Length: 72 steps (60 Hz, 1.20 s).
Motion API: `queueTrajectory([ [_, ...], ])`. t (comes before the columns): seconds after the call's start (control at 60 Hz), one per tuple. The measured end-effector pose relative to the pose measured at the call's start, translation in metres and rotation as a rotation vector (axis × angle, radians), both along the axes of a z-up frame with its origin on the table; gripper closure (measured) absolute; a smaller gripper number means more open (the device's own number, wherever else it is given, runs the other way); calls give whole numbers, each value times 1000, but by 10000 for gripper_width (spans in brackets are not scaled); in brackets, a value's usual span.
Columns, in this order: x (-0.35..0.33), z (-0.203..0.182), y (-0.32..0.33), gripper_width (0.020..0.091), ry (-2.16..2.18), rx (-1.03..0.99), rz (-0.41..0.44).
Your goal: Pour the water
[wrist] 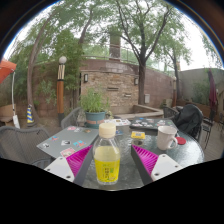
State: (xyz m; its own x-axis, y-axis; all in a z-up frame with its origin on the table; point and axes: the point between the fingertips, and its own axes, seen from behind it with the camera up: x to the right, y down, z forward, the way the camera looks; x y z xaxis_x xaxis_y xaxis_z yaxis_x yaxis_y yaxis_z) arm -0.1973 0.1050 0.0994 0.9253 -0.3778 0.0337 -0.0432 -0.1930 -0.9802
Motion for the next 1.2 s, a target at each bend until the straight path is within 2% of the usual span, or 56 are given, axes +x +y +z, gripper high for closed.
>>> queueTrajectory([
  [0.1,4,-4,36,282,14,41,43],
  [0.117,5,-6,40,327,5,37,49],
  [0.133,6,-10,43,406,-5,26,52],
  [0.15,6,-15,47,535,-14,10,55],
  [0.167,7,-19,52,572,-18,1,67],
  [0.233,6,-11,53,583,-30,30,68],
  [0.317,0,-15,57,585,-30,43,122],
  [0.5,2,-17,70,657,114,10,203],
  [0.567,17,15,82,659,228,70,201],
  [0.667,52,86,97,658,537,232,238],
  [0.733,91,122,102,658,787,335,212],
  [0.783,118,124,106,660,1021,400,208],
  [0.833,139,126,104,661,1277,466,167],
  [0.917,181,109,102,662,1726,576,86],
  [0.983,208,86,93,659,1980,650,64],
  [1.017,208,82,99,661,2032,652,-8],
  [1.083,217,69,99,663,2139,680,-65],
  [1.2,229,72,95,663,2269,764,-76],
])
